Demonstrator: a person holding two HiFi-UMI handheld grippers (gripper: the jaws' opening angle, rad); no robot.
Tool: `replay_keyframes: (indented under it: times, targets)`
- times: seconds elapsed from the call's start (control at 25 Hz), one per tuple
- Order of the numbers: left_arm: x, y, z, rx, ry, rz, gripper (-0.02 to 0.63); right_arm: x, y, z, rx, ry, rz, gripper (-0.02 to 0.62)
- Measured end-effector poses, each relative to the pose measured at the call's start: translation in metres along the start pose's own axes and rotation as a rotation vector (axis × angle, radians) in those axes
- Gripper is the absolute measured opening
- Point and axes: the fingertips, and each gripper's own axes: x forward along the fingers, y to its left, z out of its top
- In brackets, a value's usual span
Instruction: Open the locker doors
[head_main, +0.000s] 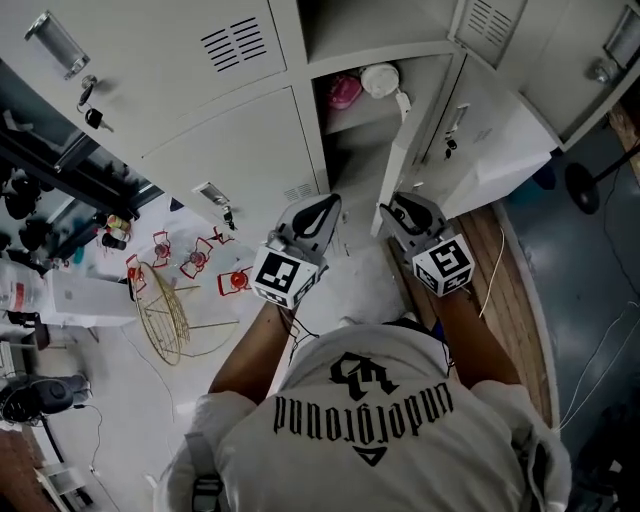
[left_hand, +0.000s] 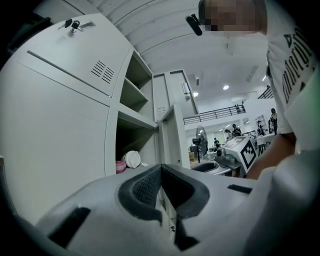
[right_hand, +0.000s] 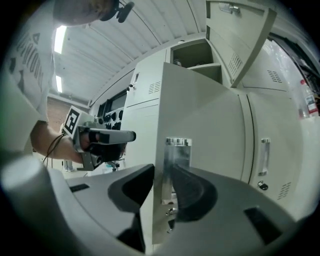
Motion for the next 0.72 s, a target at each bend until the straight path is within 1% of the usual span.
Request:
replay_keyframes:
  times: [0.24,0.48,0.72]
  targets:
    - [0.029,-0.022,-0.002,-0.005,0.009,0.001,0.008,-0.043,-0.015,-0.004,-0.019,-0.002,0.012,0.132]
    - [0.066,-0.057,-0.004,-0.034,0.018,0.013,0.008,-0.087,-0.038,-0.01,-0.023,0.008,0.055,0.129]
    - [0.105,-0.099,0.004,-0.027,0.016,0.04,0.008,-0.139,-0.079,-0.015,-0.038,0.012,0.079,0.094]
